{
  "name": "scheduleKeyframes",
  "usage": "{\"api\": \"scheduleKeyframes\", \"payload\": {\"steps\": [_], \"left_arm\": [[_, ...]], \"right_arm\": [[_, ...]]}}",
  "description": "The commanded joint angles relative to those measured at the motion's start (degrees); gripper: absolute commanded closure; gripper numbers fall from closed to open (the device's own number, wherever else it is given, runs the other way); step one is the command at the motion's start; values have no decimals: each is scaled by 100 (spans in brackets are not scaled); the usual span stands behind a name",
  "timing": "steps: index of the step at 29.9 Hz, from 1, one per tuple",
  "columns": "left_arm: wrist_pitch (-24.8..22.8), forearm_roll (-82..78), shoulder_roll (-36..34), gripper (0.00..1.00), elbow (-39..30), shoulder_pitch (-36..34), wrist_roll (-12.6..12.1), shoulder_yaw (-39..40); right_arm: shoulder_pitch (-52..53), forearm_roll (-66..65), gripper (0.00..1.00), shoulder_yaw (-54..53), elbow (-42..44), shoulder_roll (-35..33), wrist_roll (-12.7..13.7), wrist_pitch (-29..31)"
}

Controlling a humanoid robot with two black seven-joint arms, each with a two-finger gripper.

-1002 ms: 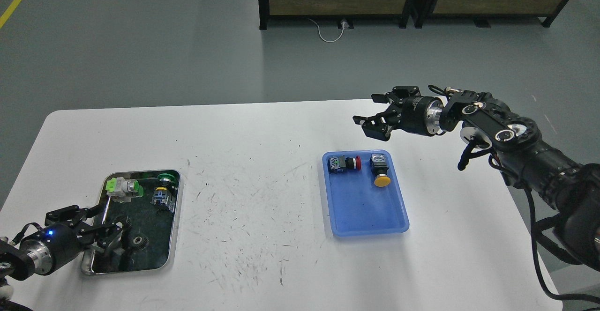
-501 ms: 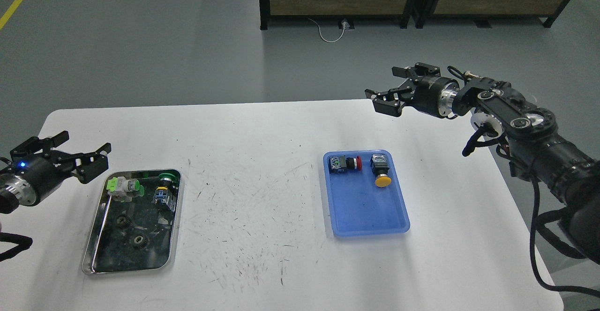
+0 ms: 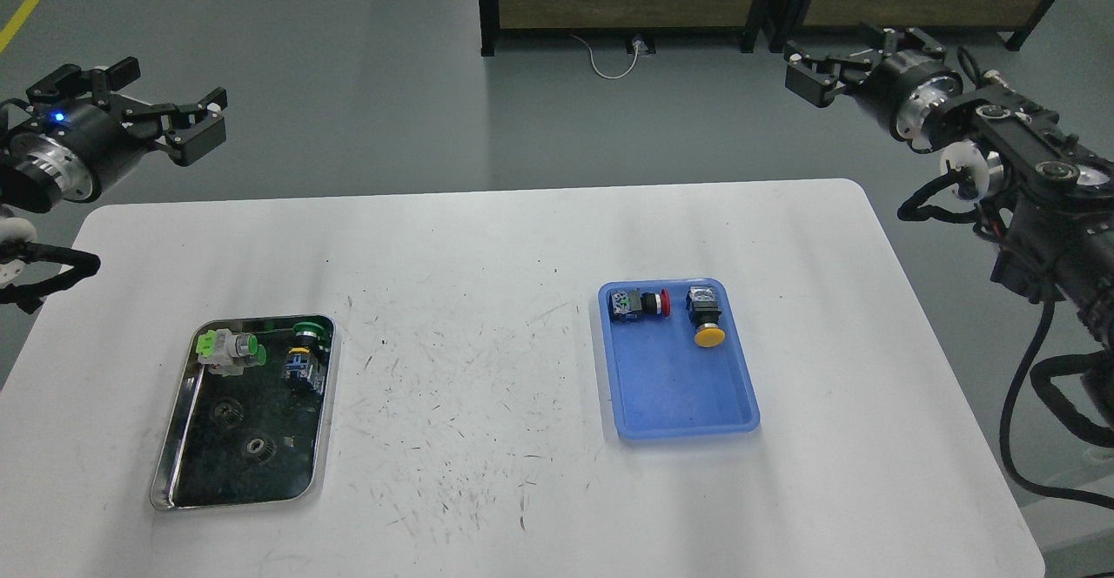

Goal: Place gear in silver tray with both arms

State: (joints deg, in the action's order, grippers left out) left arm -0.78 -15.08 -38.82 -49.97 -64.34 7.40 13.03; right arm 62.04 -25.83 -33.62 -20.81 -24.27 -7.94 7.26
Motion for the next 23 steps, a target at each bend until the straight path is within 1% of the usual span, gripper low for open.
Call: {"api": "scheduleKeyframes", "payload": {"steps": [1, 4, 7, 11, 16, 20, 23], "left_arm": [[-10, 58, 453, 2, 592, -298, -177, -29], [-1, 145, 665, 2, 804, -491, -230, 6], [-1, 356, 752, 2, 1006, -711, -353, 41], [-1, 471, 884, 2, 1296, -949, -388, 33], [16, 480, 1025, 2, 1323, -1098, -441, 41], [34, 480, 1043, 2, 1297, -1142, -441, 59], [87, 480, 1043, 2, 1297, -1178, -441, 68]], "right_arm": [[177, 8, 1, -39, 401, 97, -23, -251], [229, 78, 1, -75, 534, 176, -67, -278], [361, 332, 1, -84, 569, 203, -94, -330], [572, 535, 1, -93, 657, 282, -85, -523], [634, 536, 1, -92, 657, 458, -94, -664], [713, 536, 1, -84, 578, 493, -94, -1076], [836, 527, 1, -83, 516, 493, -102, -1174]]}}
